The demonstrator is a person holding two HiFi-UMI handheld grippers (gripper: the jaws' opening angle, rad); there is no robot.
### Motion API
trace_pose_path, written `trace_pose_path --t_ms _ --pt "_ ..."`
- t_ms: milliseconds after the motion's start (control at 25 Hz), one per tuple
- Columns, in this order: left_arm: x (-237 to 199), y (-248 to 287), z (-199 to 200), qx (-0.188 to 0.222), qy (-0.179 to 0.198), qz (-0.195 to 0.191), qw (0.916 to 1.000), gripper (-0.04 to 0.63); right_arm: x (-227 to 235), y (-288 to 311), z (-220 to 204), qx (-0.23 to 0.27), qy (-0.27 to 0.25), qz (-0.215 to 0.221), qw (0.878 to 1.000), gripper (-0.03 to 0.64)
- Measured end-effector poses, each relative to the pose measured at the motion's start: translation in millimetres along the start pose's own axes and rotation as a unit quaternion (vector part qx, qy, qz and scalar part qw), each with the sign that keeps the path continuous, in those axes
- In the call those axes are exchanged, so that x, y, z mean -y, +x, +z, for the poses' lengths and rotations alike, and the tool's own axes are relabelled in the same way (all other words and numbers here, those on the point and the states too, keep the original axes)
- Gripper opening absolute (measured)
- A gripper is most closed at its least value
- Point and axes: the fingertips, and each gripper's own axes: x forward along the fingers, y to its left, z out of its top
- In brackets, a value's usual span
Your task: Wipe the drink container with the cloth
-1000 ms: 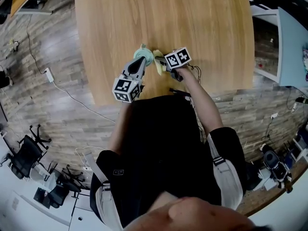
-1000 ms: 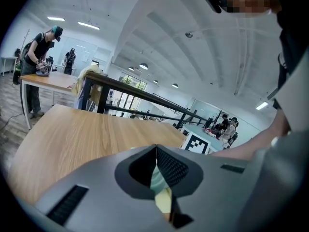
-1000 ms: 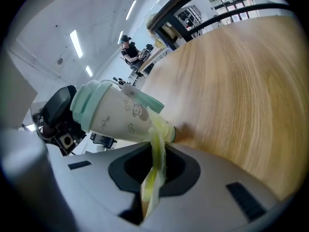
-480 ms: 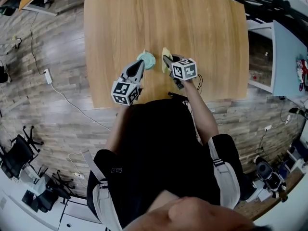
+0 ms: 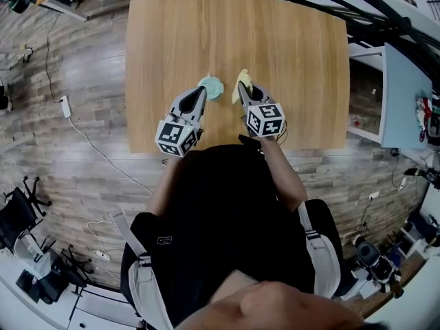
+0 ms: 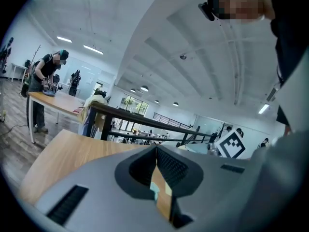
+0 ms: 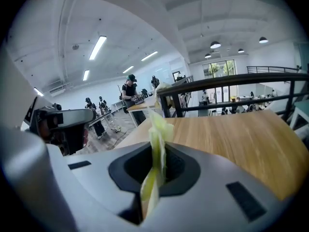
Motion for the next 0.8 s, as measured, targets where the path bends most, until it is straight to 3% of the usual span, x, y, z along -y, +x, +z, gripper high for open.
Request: trace_pose_path --t_ms 280,520,800 --pt "5.0 -14.9 20.8 0.040 0.036 0.020 0.9984 0.023 -22.3 -33.4 43.3 0.090 -0.032 -0.009 0.995 0.043" --pt "11.2 -27.9 20.5 0.072 0.050 0.038 0.9954 0.023 -40.8 -55.5 54.9 0.149 -0.054 -0.020 0.987 0.043" --pt "1.1 -31.2 24.5 0.079 0.058 0.053 0.9938 0.023 -49.0 -60.4 60.6 0.167 -0.063 -0.020 0.984 0.043"
